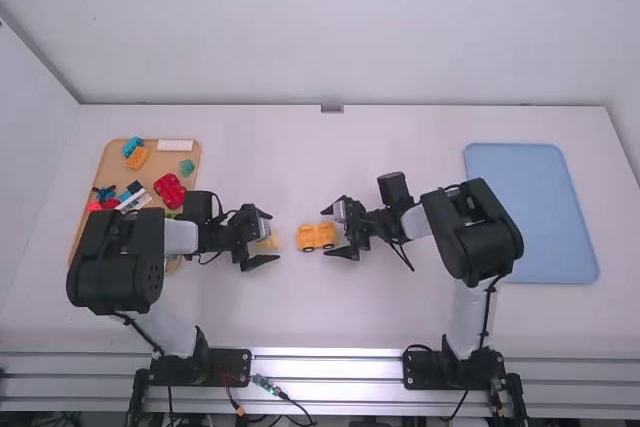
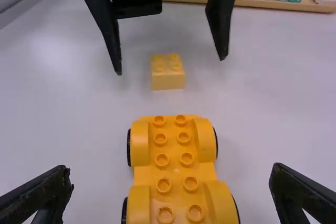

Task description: Assemble lego blocks to make yellow taxi

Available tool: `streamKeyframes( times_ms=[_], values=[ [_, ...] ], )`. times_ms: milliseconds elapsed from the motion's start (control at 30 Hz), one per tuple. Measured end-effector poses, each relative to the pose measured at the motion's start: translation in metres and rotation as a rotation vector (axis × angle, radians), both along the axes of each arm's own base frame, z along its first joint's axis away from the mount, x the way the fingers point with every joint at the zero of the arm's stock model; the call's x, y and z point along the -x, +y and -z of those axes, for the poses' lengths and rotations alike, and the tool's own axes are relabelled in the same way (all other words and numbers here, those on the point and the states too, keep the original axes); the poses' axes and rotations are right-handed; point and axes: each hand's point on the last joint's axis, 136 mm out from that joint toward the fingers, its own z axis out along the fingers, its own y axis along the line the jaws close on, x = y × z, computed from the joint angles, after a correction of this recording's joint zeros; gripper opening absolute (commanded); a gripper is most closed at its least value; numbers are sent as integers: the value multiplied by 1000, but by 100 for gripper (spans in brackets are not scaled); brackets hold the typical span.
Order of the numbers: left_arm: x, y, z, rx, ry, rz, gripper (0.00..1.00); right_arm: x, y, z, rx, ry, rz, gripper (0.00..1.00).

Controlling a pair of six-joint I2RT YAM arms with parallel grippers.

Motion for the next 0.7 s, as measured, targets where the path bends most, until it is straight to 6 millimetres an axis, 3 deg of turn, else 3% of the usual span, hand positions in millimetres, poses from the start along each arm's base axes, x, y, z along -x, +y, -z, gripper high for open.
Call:
streamKeyframes(
  times_ms=[333,467,700],
  values=[
    [0,1,2,-7,16,-11,99,12,22,6,19,-59,44,99],
    [3,1,4,-12,27,-6,86,13,24,12,46,-42,98,99],
    [4,3,7,-34,35,-11,82,10,22,24,108,46,143,99]
  ],
)
